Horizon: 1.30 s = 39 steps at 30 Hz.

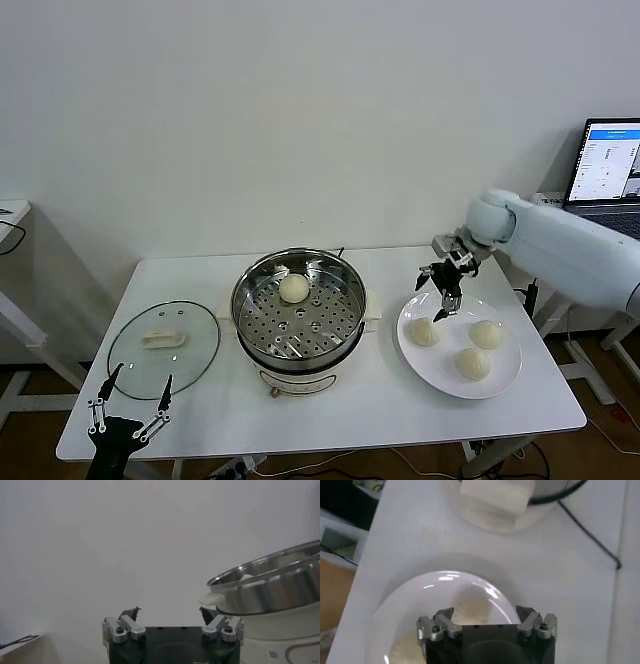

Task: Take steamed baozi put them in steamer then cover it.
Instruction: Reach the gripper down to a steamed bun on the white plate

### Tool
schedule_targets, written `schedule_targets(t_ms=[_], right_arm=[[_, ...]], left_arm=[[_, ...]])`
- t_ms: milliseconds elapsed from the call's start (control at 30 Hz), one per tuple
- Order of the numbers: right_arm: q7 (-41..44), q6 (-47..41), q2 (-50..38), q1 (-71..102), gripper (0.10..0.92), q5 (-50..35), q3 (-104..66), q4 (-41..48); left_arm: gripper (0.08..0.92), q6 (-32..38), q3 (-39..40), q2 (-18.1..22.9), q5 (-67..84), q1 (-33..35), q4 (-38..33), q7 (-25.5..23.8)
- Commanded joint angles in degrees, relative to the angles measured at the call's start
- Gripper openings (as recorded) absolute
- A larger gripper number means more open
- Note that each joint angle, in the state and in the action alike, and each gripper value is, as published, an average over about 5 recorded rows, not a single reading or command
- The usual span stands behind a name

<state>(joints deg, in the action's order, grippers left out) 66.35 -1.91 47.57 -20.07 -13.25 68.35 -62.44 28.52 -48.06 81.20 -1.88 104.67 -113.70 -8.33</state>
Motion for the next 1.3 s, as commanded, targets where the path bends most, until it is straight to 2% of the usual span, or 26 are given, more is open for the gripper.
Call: schedule_targets(t_ms=[33,733,1300], right_arm=[[-5.1,-3.3,-0.6,7.8,0.823,0.5,-0.9,2.3],[-9.2,-2.3,2.6,11.3,0.822,4.3,-3.0,5.9],[-9.3,-1.9,1.4,5.9,0.697,4.6,-2.4,1.8]], left_arm=[[0.823,0.1,0.1,0.2,-0.2,0.1,0.1,0.0],[0.823,0.7,0.2,0.4,-0.5,0.6,0.8,0.5],[0.823,0.4,0.2,0.1,-0.7,0.2,0.9,1.0]])
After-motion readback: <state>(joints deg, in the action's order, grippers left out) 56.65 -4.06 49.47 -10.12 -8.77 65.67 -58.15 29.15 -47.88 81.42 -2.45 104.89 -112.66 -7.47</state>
